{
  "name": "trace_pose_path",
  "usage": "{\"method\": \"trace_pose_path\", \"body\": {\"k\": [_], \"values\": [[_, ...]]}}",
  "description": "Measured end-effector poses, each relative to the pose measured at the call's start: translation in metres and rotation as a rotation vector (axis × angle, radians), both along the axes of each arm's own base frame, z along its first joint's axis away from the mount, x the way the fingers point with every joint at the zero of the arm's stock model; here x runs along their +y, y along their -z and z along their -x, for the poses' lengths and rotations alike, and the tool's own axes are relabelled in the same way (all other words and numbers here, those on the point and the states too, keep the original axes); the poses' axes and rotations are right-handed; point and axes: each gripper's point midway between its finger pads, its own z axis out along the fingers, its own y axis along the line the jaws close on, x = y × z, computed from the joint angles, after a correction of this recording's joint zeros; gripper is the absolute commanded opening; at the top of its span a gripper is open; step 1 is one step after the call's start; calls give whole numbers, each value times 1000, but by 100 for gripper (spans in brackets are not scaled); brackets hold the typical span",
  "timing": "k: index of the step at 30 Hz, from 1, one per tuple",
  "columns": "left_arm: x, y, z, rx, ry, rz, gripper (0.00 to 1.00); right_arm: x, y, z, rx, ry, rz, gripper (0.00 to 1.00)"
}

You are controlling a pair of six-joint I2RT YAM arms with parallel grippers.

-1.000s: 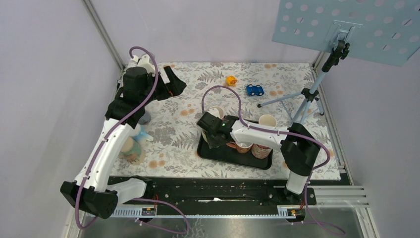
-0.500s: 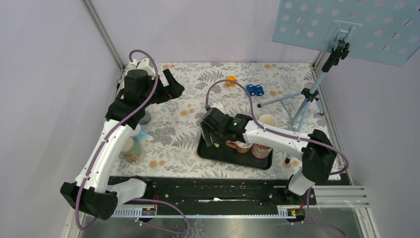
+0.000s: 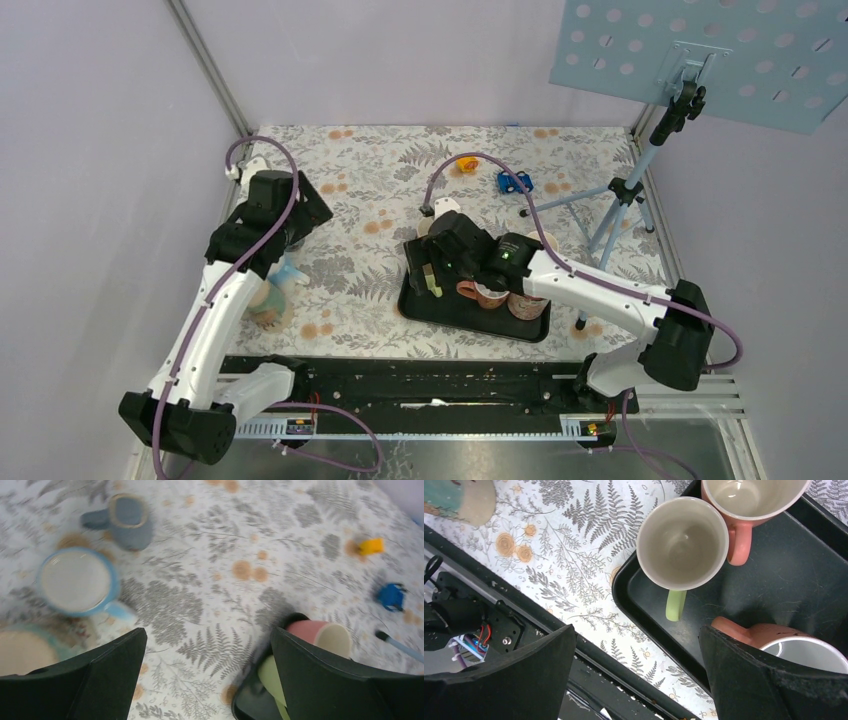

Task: Turn the mug right side up
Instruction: Place the cup on the tray, then turn over the cup at the center of the board.

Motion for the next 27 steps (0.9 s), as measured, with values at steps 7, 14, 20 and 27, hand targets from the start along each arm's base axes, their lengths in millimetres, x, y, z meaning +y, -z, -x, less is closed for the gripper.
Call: {"method": "trace_pose_path", "body": {"k": [7,14,20,27], "values": [[32,35,26,122,-244,-10,99,-2,-8,4,-13,-25,-37,100],[38,75,37,227,-396,21,99,-7,-5,6,-6,-29,-46,100],[37,115,35,345,-493,20,99,-18,-15,1,-26,-5,-69,100],[45,148,35,438,-601,18,98,-32,-30,-4,-54,28,-105,100]]}}
